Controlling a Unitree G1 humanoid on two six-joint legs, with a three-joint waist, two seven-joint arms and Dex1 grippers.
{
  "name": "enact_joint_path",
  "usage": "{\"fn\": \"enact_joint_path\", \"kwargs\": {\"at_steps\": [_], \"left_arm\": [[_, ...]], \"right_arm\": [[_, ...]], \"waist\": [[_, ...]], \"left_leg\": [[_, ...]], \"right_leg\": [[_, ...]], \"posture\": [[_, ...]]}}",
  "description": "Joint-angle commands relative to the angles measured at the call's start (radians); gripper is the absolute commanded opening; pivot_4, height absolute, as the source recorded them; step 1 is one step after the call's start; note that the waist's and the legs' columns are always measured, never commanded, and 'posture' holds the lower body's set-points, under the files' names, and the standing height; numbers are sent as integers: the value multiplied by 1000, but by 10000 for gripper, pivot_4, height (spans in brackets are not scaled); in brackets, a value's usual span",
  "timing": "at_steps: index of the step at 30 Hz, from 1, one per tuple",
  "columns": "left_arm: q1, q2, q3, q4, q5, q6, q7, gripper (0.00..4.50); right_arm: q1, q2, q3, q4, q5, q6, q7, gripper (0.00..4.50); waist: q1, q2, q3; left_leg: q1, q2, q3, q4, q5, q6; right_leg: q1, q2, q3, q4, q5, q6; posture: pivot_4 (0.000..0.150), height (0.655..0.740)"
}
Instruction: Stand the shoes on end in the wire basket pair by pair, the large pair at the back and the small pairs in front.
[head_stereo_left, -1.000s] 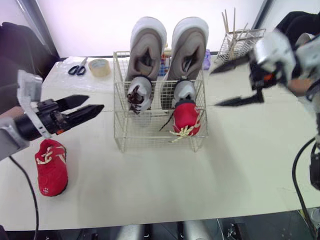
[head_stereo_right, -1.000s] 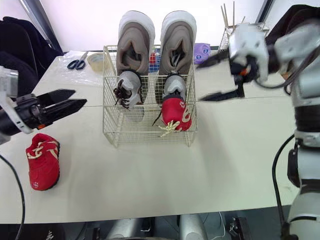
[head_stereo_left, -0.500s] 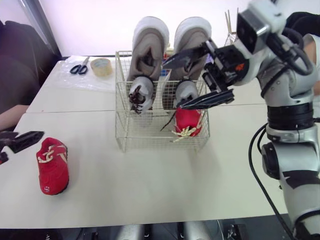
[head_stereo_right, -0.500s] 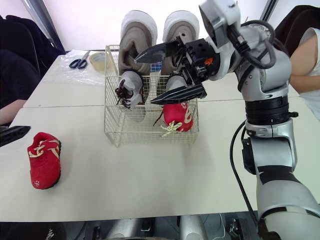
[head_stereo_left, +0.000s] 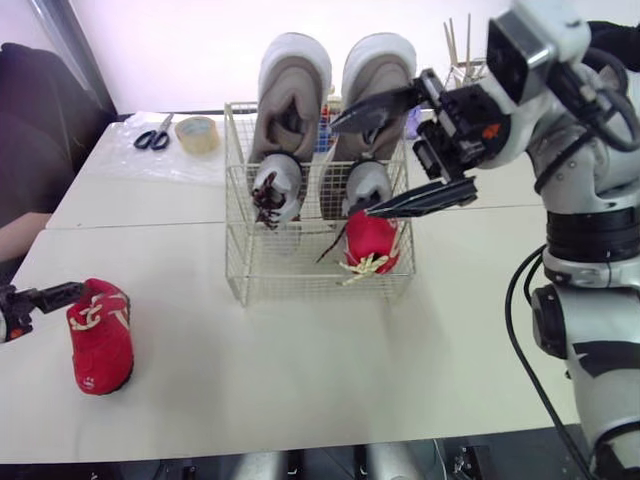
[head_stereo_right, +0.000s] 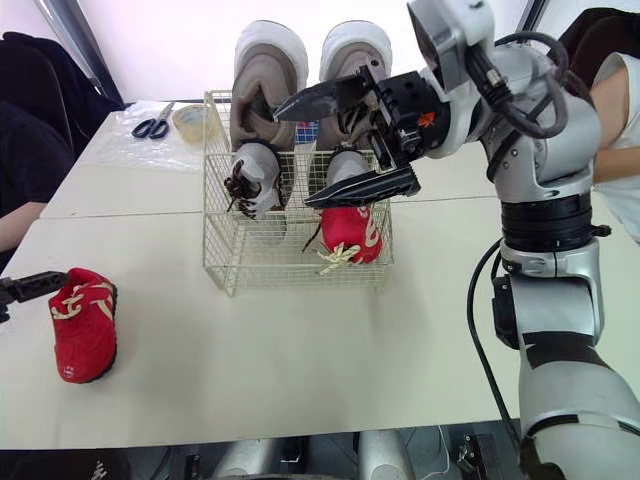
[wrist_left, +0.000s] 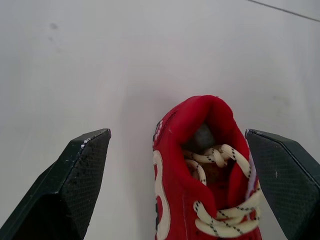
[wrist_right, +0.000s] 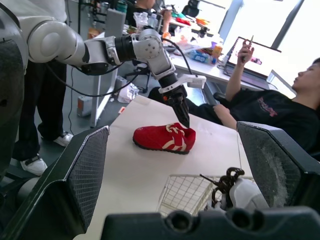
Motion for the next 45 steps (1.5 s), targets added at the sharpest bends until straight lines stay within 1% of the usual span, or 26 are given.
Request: {"fn": "enact_joint_path", "kwargs": {"at_steps": [1, 8, 11, 13, 15, 18, 19, 21, 23, 27, 28, 31, 34, 35, 38, 39, 41, 45], "left_arm": [[-27, 2, -33, 41, 63, -38, -25, 45000], [-93, -53, -154, 134, 162, -93, -55, 45000], [-123, -84, -194, 164, 196, -112, -66, 36588], [-143, -99, -209, 184, 213, -123, -73, 28191], [-161, -114, -220, 197, 228, -128, -78, 17125], [-179, -127, -223, 202, 241, -130, -85, 2711], [-185, -132, -216, 197, 240, -127, -85, 735], [-205, -137, -178, 171, 235, -125, -67, 735], [-233, -144, -113, 111, 197, -97, -50, 735], [-311, -176, 22, -59, 110, -50, 6, 735], [-334, -187, 48, -109, 90, -44, 27, 735], [-403, -237, 109, -289, 47, -138, 74, 735], [-487, -311, 150, -455, -40, -220, 128, 735], [-502, -335, 145, -505, -51, -251, 144, 735], [-512, -407, 65, -660, -36, -353, 199, 735], [-507, -424, 24, -700, -15, -387, 205, 735], [-496, -442, -78, -753, 73, -490, 186, 735], [-511, -533, -236, -791, 181, -637, 219, 735]], "right_arm": [[0, -27, -37, -51, 23, 16, -25, 44522], [10, -44, -41, -85, 28, 37, -60, 44522], [7, -53, -38, -86, 24, 38, -64, 45000], [4, -58, -35, -87, 22, 40, -66, 45000], [0, -62, -33, -88, 22, 42, -67, 45000], [-7, -67, -30, -85, 20, 43, -67, 45000], [-9, -70, -30, -84, 20, 44, -66, 45000], [-12, -74, -29, -81, 20, 45, -65, 45000], [-12, -78, -31, -79, 22, 48, -64, 45000], [-7, -83, -37, -76, 27, 58, -71, 45000], [-6, -83, -39, -75, 28, 61, -72, 45000], [-2, -81, -41, -67, 24, 60, -77, 45000], [-2, -80, -39, -51, 18, 57, -82, 45000], [-3, -81, -39, -45, 16, 56, -82, 45000], [-1, -86, -44, -24, 17, 69, -92, 45000], [3, -92, -44, -15, 13, 70, -93, 45000], [15, -109, -44, 3, 1, 67, -91, 45000], [43, -142, -63, -6, -5, 91, -138, 45000]], "waist": [[-1, 0, 0], [1, 0, 0], [3, 0, 0], [3, -1, 0], [3, 0, 0], [4, 2, -1], [5, 2, -2], [7, 2, -2], [8, 1, -1], [6, -9, -1], [5, -10, -1], [4, -10, -1], [5, -10, -1], [5, -11, -1], [4, -10, -1], [5, -10, -1], [6, -10, -1], [11, -10, -1]], "left_leg": [[0, 0, 0, 0, 0, 0], [0, 0, 0, 0, 0, 0], [0, 0, 0, 0, 0, 0], [0, 0, 0, 0, 0, 0], [0, 0, 0, 0, 0, 0], [0, 0, 0, 0, 0, 0], [0, 0, 0, 0, 0, 0], [1, 0, 0, 0, 1, -1], [1, 0, 0, 1, 1, -1], [-1, 0, 0, 1, 1, -1], [-1, 0, 0, 1, 1, -1], [-1, -1, 0, 1, 0, 0], [-1, 0, 0, 1, 0, 0], [-1, 0, 0, 2, 0, 0], [-1, 0, 1, 2, 1, -1], [-1, 0, 1, 3, 1, -2], [-1, 0, 0, 3, 2, -3], [-1, 0, 0, 8, 1, -1]], "right_leg": [[0, 0, 0, 0, 0, 0], [0, 0, 0, 0, 0, 0], [0, -1, 0, 0, 0, 0], [0, -1, 0, 0, 0, 0], [0, -1, 0, 0, 0, 0], [0, -1, 0, 0, 0, 0], [0, -1, 0, 1, 0, 0], [0, -1, 0, 1, 0, 0], [1, -1, 0, 1, 0, 0], [0, -1, -1, 1, 0, 0], [0, -1, -1, 1, 0, 0], [1, -1, -1, -1, 0, 1], [0, -1, -1, -1, 1, 1], [1, -1, -1, -1, 1, 1], [1, -1, -1, 0, 1, 1], [1, 0, -1, 0, 1, 1], [2, 0, -1, 0, 1, 2], [4, 0, -1, 0, 1, 2]], "posture": [[1500, 7400], [1500, 7400], [1500, 7400], [1500, 7400], [1500, 7400], [1500, 7400], [1500, 7400], [1500, 7400], [1500, 7400], [1500, 7400], [1500, 7400], [1500, 7400], [1500, 7400], [1500, 7400], [1500, 7400], [1500, 7400], [1500, 7400], [1500, 7400]]}}
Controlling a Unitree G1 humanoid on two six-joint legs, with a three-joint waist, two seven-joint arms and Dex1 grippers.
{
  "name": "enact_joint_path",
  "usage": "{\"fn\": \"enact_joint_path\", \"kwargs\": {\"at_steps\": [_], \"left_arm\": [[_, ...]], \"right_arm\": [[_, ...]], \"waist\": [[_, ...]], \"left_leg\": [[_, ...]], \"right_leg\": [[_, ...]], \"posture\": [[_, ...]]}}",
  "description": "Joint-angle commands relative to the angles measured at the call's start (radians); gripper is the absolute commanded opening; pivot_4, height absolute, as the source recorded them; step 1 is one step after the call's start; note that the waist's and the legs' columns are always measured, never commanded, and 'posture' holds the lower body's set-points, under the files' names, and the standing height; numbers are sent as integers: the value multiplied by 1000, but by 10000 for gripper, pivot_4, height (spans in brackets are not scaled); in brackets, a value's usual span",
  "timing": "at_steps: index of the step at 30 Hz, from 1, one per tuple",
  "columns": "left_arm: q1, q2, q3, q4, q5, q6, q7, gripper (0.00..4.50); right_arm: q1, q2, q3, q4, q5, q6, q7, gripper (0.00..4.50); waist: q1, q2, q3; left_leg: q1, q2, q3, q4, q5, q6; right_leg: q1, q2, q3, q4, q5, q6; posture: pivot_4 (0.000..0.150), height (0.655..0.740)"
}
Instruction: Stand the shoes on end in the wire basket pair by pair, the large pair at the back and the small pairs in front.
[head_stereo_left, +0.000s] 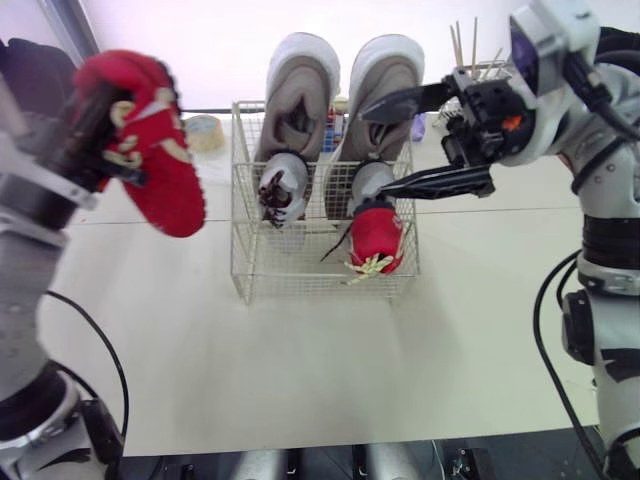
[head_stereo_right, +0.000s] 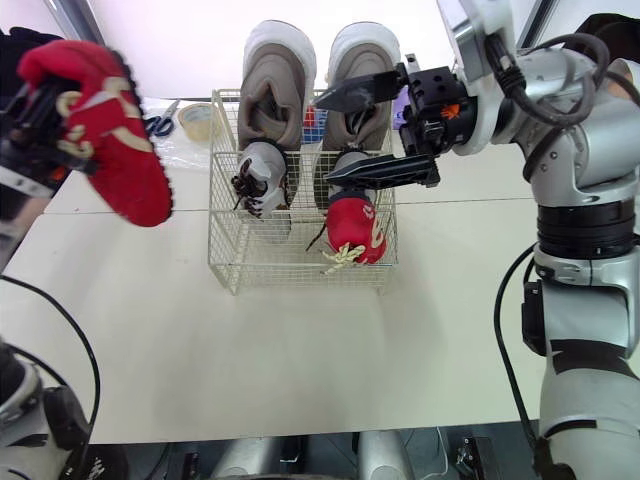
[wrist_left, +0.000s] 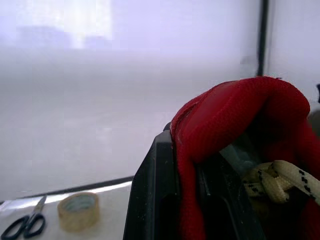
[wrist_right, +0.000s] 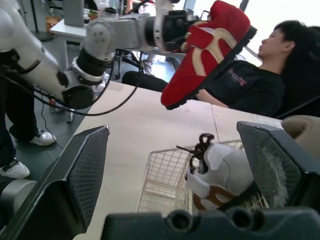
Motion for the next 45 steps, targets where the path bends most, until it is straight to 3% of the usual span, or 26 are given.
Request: {"fn": "enact_joint_path", "kwargs": {"at_steps": [1, 9, 21, 38, 45], "left_arm": [[-12, -40, -92, -48, 94, -134, 18, 735], [62, -152, -272, -33, 303, -331, 41, 735], [191, -238, -355, -15, 422, -519, 17, 735], [235, -409, -528, 367, 591, -967, -91, 735], [257, -462, -588, 427, 617, -1041, -102, 735]], "right_arm": [[6, -31, -53, -24, 10, 18, -33, 45000], [22, -53, -65, -76, 34, 68, -65, 45000], [-23, -8, -28, -47, 15, 33, -48, 45000], [-37, 0, -22, -43, 7, 26, -47, 45000], [-37, -17, -22, -49, 9, 34, -43, 45000]], "waist": [[-1, 0, 0], [-4, 0, 0], [1, 0, 0], [22, 2, -2], [27, 3, -3]], "left_leg": [[0, 0, 0, 1, 0, 0], [0, 0, 0, 2, -1, 2], [-1, 0, 0, 6, -2, 4], [0, 0, 0, 9, -3, 5], [0, 0, 0, 9, -3, 5]], "right_leg": [[0, 0, 0, 0, 0, 0], [0, 0, 0, 0, 1, 1], [2, 0, 0, 0, 1, 1], [4, 0, 0, 0, 2, 1], [5, 0, 0, -1, 2, 1]], "posture": [[1500, 7400], [1500, 7400], [1500, 7400], [1500, 7400], [1500, 7400]]}}
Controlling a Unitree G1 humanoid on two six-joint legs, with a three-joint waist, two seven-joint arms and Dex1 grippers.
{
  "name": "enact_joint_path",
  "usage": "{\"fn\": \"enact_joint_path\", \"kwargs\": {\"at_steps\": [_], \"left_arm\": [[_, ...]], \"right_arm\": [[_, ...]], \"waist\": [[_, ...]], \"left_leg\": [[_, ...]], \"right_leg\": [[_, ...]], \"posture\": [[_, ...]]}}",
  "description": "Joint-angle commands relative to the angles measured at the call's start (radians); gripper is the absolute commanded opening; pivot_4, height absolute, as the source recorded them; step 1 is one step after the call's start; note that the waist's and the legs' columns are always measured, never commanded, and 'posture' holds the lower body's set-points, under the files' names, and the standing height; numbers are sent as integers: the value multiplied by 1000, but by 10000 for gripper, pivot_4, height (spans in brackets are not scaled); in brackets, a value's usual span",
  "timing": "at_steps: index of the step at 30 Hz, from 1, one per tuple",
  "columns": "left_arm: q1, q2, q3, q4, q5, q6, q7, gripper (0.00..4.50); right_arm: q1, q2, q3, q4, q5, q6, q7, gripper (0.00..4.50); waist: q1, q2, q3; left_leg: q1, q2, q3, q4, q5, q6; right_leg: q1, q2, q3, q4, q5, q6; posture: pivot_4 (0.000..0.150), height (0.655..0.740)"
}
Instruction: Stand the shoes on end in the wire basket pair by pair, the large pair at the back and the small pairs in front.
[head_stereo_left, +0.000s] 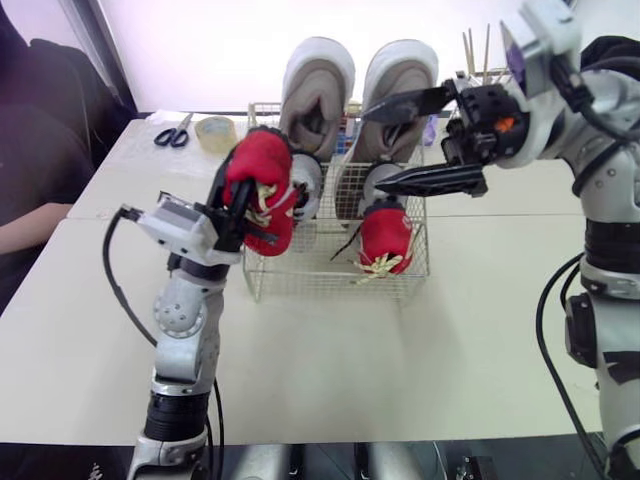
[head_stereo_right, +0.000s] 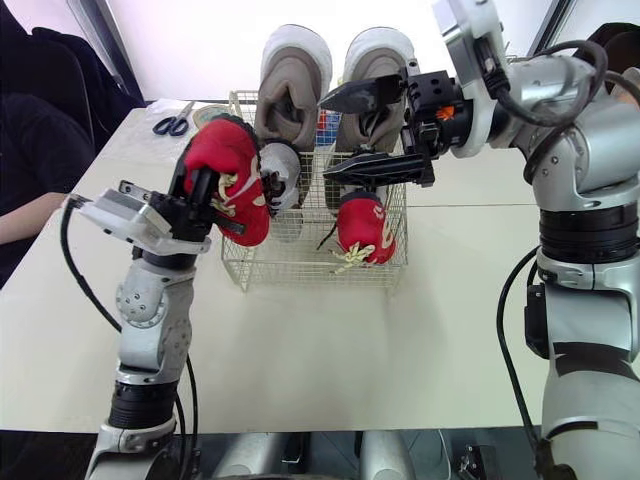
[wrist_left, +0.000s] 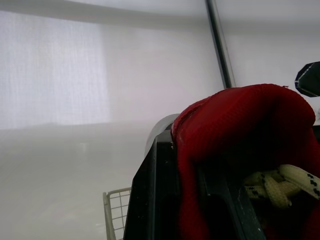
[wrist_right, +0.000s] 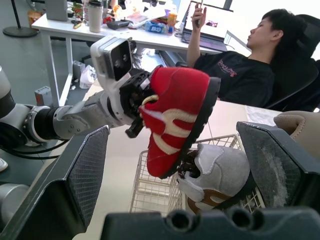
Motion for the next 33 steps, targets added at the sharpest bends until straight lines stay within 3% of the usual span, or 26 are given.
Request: {"fn": "enact_joint_path", "kwargs": {"at_steps": [1, 12, 15, 21, 22, 33], "left_arm": [[41, -22, -59, 53, 29, -20, -13, 735], [109, -36, -87, 239, 112, -161, -10, 735], [122, -17, -77, 242, 100, -159, -20, 10729], [159, 43, -51, 184, 91, -122, -24, 41975], [172, 63, -40, 153, 84, -105, -31, 44507], [194, 268, 142, -95, -15, 106, -53, 44507]], "right_arm": [[-37, -19, -27, -21, 10, 4, 5, 45000], [-45, -23, -22, -14, 5, 9, 18, 45000], [-47, -19, -21, -12, 2, 8, 19, 45000], [-45, -12, -19, -8, -5, -2, 16, 45000], [-42, -12, -20, -7, -6, -3, 15, 45000], [-1, -5, -36, -23, 4, -10, -12, 45000]], "waist": [[-1, 0, 0], [18, 0, 0], [17, 0, 0], [17, 0, 0], [16, 0, 0], [8, 1, 1]], "left_leg": [[0, 0, 0, 0, 0, 0], [-1, 0, 0, 0, 0, 0], [0, 0, 0, 0, 0, 0], [-1, 0, 0, 0, 0, 0], [-1, 1, 0, 0, 0, 0], [-2, 1, 0, -3, 0, 0]], "right_leg": [[0, 0, 0, 0, 0, 0], [-1, 0, 0, -1, 0, -1], [-1, 0, 0, -1, 0, -1], [-1, 0, 0, -1, 0, -1], [-1, 0, 0, -1, 0, -1], [-4, 0, 0, -1, 0, -1]], "posture": [[1500, 7400], [1500, 7400], [1500, 7400], [1500, 7400], [1500, 7400], [1500, 7400]]}}
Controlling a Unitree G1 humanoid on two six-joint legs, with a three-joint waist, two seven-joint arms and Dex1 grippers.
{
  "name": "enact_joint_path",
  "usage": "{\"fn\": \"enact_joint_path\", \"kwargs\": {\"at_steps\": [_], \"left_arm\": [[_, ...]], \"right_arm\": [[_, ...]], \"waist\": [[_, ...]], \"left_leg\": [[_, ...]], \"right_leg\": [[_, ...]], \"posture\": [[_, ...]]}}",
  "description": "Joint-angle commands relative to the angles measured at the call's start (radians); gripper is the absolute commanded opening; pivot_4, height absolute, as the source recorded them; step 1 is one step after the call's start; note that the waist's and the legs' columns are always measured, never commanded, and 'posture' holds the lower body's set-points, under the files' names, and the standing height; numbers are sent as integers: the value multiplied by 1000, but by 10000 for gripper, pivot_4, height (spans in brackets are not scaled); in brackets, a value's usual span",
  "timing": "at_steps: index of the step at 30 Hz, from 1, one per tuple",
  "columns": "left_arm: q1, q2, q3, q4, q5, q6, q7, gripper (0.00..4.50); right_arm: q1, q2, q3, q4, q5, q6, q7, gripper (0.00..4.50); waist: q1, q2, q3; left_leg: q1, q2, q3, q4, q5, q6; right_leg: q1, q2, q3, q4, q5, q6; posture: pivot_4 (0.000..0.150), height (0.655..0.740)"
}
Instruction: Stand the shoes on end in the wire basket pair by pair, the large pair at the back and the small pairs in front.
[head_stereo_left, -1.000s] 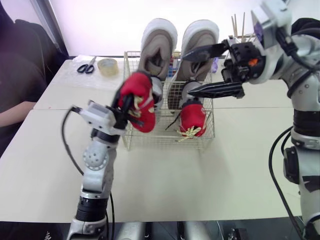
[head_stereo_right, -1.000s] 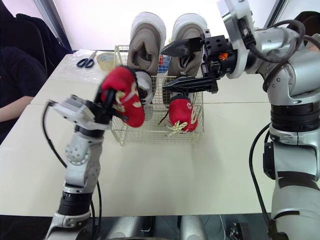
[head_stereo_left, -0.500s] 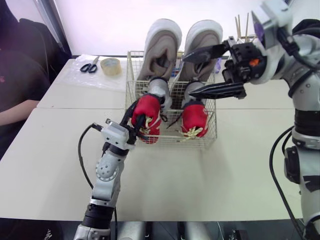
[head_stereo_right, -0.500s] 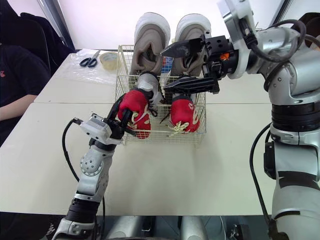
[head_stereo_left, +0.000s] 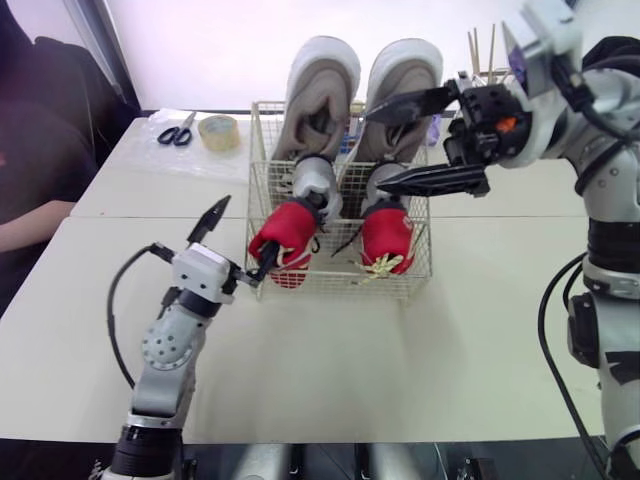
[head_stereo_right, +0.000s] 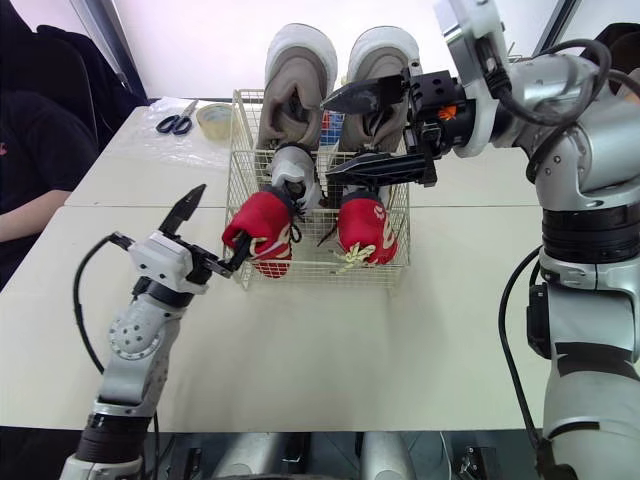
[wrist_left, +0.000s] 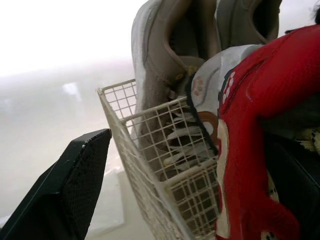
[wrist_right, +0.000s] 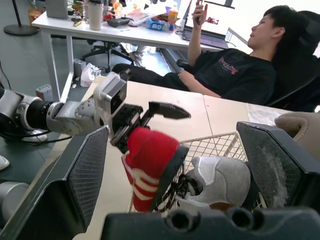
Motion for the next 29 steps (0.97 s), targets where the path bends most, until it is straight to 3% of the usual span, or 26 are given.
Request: {"fn": "enact_joint_path", "kwargs": {"at_steps": [1, 6, 10, 13, 18, 24, 29], "left_arm": [[25, 91, 108, -129, -122, 133, -45, 44507], [126, 254, 221, -296, -457, 486, -124, 44507], [208, 417, 443, -334, -849, 771, -147, 44507], [258, 516, 574, -317, -999, 890, -172, 44507], [343, 607, 719, -292, -1089, 1016, -250, 44507], [440, 678, 898, -265, -1088, 1115, -384, 44507], [491, 699, 960, -254, -1039, 1150, -491, 44507]], "right_arm": [[-2, -3, -36, -22, 10, -17, -9, 45000], [10, -5, -38, -17, 6, -31, -12, 45000], [35, -24, -47, -11, -5, -38, -21, 45000], [68, -44, -65, -20, -3, -27, -37, 45000], [127, -84, -109, -56, 12, 8, -75, 45000], [282, -191, -182, -153, 35, 80, -109, 45000], [432, -274, -202, -198, 19, 79, -101, 45000]], "waist": [[-6, 0, 0], [-29, 1, 1], [-33, 1, 2], [-33, 3, 3], [-30, 4, 4], [-26, 5, 4], [-29, 5, 4]], "left_leg": [[0, 0, 0, -1, 0, 0], [-1, 1, 0, -2, 0, 0], [-1, 1, 0, -2, 0, 0], [0, 1, 0, -2, 0, 0], [0, 1, 0, -2, 0, 0], [0, 1, 0, -3, 0, 0], [0, 1, 1, -5, 0, 0]], "right_leg": [[-1, 0, 0, 0, 0, 0], [-2, 0, 0, 0, 0, 0], [-2, 0, -1, 0, 0, 0], [-2, 1, -1, 0, -2, -3], [-2, 0, -1, -2, -2, -4], [-2, 0, -1, -2, -3, -5], [-1, -1, 0, -3, -4, -6]], "posture": [[1500, 7400], [1500, 7400], [1500, 7400], [1500, 7400], [1500, 7400], [1500, 7400], [1500, 7400]]}}
